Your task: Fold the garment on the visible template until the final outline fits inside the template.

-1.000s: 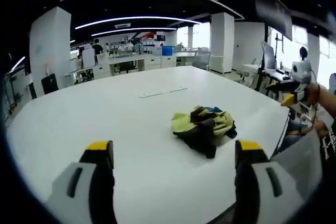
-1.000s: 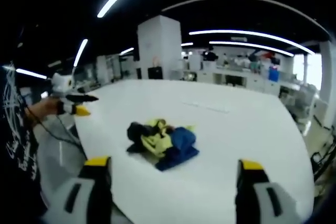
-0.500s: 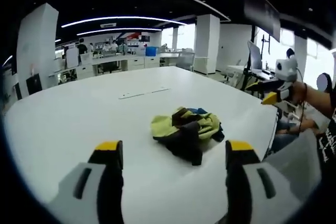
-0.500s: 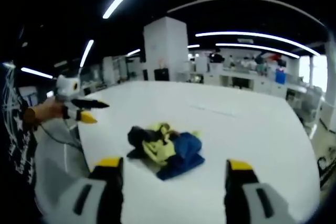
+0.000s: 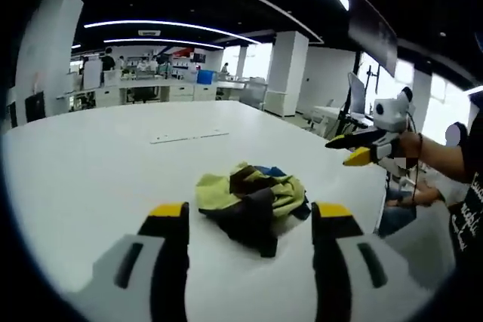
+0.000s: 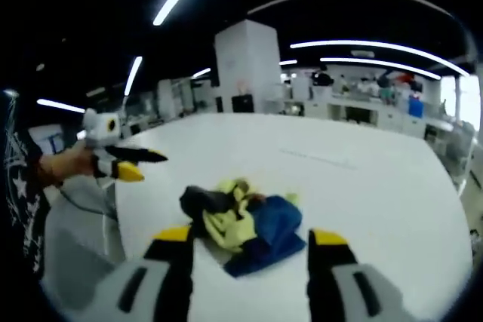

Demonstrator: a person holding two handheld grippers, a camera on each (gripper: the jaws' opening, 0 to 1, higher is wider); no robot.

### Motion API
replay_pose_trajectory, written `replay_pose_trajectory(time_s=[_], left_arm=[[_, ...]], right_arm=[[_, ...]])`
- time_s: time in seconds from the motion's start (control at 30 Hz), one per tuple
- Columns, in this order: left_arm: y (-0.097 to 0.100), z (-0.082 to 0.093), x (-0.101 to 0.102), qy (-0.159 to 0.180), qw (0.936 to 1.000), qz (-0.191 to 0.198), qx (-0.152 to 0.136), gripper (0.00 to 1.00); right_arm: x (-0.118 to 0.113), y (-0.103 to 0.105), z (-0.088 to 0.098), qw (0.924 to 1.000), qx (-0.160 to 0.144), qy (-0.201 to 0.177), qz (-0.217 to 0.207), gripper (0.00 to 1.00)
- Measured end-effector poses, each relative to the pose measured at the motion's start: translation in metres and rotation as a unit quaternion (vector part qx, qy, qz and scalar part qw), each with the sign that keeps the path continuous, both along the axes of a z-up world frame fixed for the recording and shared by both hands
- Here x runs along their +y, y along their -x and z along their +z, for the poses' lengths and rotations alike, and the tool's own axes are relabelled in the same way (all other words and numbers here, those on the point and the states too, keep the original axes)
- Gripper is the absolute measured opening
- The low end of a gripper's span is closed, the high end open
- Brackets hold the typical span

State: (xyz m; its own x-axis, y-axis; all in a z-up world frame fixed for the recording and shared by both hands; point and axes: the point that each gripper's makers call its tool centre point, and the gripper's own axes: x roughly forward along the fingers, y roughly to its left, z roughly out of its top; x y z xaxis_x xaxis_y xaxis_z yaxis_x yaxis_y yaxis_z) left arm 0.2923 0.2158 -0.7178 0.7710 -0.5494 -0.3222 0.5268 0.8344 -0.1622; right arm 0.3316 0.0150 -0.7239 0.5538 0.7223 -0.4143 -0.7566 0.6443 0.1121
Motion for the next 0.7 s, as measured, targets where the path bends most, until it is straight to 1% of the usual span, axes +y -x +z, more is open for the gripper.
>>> replay_pose_trajectory(time_s=[0.17,0.23,0.3,0.37,0.5,0.53,0.7], left_arm=[[-0.004,-0.007,-0.010,0.003,0.9999,-0.004,0.011,0.59],[-0.005,-0.009,-0.013,-0.005,0.9999,-0.007,0.012,0.60],[-0.008,-0.011,-0.014,0.008,0.9998,-0.006,0.020,0.57],[-0.011,-0.012,-0.015,0.016,0.9996,-0.005,0.020,0.54],[-0.015,-0.016,-0.020,0.020,0.9994,-0.011,0.025,0.49],[-0.016,-0.018,-0.021,0.021,0.9994,-0.013,0.025,0.48],[-0.019,-0.025,-0.031,0.024,0.9988,-0.024,0.036,0.42]], right_arm=[[0.014,-0.012,-0.005,0.9999,-0.001,0.000,0.015,0.44],[0.019,-0.015,-0.009,0.9998,0.005,0.004,0.019,0.41],[0.023,-0.019,-0.013,0.9997,0.007,0.011,0.023,0.39],[0.028,-0.021,-0.017,0.9994,0.010,0.015,0.028,0.36],[0.036,-0.028,-0.025,0.9993,0.014,0.013,0.033,0.31],[0.038,-0.029,-0.027,0.9991,0.020,0.014,0.034,0.30],[0.045,-0.038,-0.035,0.9989,0.029,0.011,0.036,0.23]])
